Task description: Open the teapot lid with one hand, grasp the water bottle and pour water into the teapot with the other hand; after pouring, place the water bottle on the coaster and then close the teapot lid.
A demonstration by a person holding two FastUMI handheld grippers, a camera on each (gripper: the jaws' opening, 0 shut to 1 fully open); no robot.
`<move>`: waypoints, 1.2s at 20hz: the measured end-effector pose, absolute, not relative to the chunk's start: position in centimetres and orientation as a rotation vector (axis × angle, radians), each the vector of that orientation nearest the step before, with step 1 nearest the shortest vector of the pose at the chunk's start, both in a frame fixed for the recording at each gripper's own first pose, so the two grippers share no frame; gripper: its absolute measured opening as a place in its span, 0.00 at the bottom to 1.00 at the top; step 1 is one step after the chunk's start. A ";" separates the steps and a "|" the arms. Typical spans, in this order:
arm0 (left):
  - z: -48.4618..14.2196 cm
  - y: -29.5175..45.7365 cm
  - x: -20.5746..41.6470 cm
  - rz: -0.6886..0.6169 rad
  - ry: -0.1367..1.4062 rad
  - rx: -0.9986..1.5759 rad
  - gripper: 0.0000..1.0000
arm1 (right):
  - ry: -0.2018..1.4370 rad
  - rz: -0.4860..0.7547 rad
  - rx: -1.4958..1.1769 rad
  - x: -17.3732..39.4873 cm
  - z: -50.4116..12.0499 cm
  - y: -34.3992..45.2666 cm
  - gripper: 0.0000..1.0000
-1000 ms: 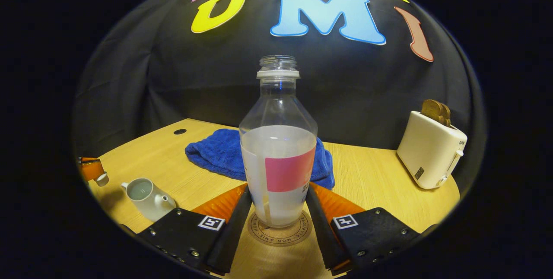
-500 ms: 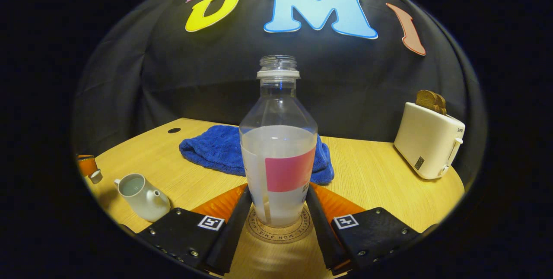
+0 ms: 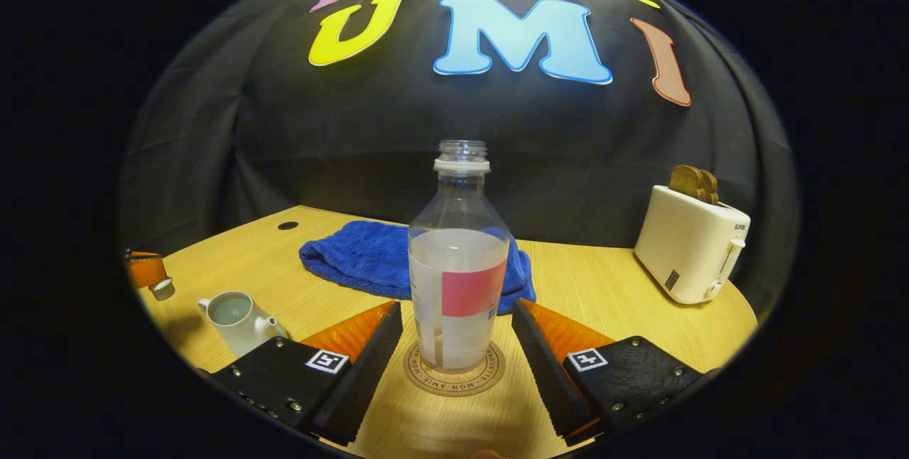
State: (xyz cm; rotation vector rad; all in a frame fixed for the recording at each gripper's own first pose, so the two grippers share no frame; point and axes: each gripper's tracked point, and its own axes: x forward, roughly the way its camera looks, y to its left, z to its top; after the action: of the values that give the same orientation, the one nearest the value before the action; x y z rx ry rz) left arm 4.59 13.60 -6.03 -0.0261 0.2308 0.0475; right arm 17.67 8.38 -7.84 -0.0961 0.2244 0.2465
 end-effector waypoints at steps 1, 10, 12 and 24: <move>-5.9 13.4 4.8 0.040 0.227 -0.022 0.16 | 0.220 0.228 -0.089 17.3 -7.5 7.8 0.96; -4.1 9.0 8.3 -0.035 0.196 0.012 0.16 | 0.141 0.154 -0.080 13.0 -4.4 3.9 0.96; -3.9 7.7 9.5 -0.054 0.194 0.031 0.16 | 0.135 0.150 -0.088 12.0 -4.1 3.3 0.96; -6.4 2.8 13.8 -0.092 0.238 0.087 0.16 | 0.102 0.133 -0.072 9.9 -3.2 0.2 0.96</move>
State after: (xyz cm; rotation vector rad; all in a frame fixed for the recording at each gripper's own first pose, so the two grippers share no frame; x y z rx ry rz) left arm 13.77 2.80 -6.39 0.0872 0.2382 -0.0925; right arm 9.90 0.15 -3.25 -0.0719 0.1020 0.1326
